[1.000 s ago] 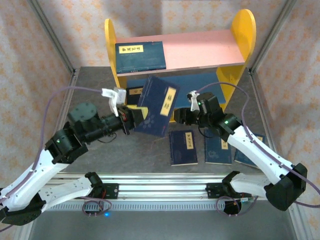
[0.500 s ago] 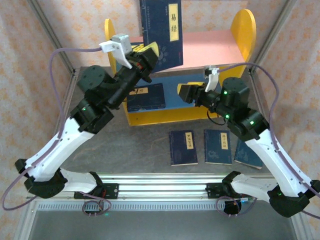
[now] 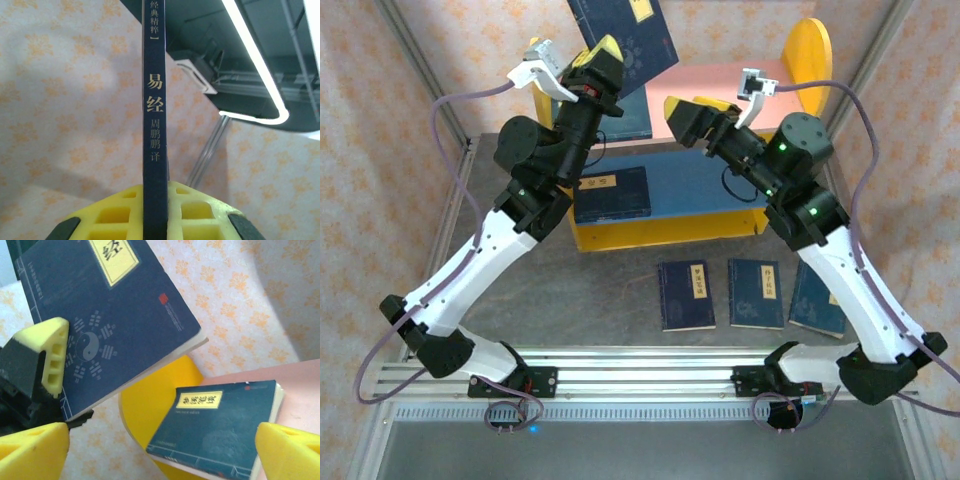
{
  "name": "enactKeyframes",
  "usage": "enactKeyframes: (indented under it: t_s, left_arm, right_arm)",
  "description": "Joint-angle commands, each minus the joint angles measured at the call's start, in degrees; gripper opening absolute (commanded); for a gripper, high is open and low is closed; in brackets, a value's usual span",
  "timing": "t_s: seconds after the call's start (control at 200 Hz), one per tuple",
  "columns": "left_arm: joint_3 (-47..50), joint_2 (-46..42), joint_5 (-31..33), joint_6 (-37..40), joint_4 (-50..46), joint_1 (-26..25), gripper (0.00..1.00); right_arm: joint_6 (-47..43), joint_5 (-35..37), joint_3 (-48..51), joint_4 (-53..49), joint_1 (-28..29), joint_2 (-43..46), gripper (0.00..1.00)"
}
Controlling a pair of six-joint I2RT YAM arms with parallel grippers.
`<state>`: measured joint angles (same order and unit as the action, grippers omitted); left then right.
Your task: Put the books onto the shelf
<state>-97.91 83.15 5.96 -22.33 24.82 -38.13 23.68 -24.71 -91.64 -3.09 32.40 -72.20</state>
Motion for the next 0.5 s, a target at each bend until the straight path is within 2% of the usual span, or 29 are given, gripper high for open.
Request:
enactKeyframes:
  t_s: [0.0,0.345,0.496]
  left_arm:
    - [-1.58,1.52,-4.21,-8.27,11.08,1.90,0.00]
    - [1.33,3.50,-4.47,-14.88,18.17,2.80,0.00]
    - [2.04,4.36,-5.40,-16.82,20.14,2.97,0.00]
  right_arm:
    - [6.24,-2.73,-2.50,9.79,-0.83,-1.59,1.00]
    - [19.89,-6.83,-4.35,23.72,-3.52,-8.12,1.00]
    - [22.31,-7.44,-6.13,26.18,-3.66,-10.87,1.00]
